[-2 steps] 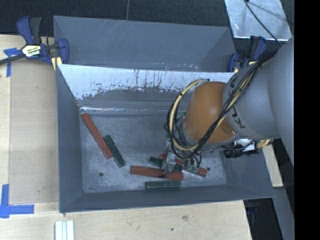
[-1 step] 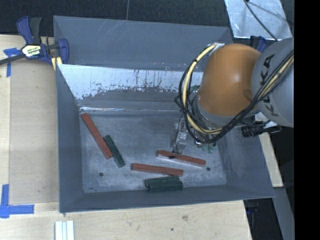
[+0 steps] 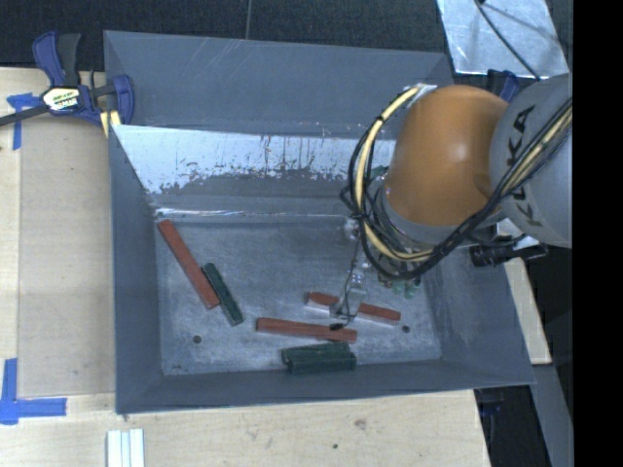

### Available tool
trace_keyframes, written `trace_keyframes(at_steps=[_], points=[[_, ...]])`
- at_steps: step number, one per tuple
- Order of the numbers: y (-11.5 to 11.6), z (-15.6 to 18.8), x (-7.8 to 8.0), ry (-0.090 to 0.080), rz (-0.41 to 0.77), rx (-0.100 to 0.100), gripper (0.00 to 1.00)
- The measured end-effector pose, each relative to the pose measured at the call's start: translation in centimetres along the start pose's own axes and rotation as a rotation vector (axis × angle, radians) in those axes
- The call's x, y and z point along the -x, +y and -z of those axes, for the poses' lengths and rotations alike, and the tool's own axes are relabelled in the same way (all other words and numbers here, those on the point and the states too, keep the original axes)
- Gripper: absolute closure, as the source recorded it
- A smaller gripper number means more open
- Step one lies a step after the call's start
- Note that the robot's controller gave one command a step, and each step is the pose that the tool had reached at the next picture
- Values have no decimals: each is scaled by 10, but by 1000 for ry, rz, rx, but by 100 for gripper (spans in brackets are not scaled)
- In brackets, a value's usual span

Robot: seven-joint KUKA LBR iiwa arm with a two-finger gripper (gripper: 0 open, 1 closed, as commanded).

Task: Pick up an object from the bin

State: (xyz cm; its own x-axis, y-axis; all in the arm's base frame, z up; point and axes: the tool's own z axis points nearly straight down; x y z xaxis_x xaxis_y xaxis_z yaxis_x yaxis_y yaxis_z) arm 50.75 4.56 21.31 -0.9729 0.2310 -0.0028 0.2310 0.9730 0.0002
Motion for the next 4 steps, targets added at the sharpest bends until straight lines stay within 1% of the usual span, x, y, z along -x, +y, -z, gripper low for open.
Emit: trace_keyframes(at_steps=[1, 2, 3, 4], points=[[7, -94, -30, 10, -53, -3, 0], [20, -141, -29, -3, 111, 2, 0], [21, -140, -31, 6, 112, 2, 100], [2, -139, -8, 5, 84, 8, 100]])
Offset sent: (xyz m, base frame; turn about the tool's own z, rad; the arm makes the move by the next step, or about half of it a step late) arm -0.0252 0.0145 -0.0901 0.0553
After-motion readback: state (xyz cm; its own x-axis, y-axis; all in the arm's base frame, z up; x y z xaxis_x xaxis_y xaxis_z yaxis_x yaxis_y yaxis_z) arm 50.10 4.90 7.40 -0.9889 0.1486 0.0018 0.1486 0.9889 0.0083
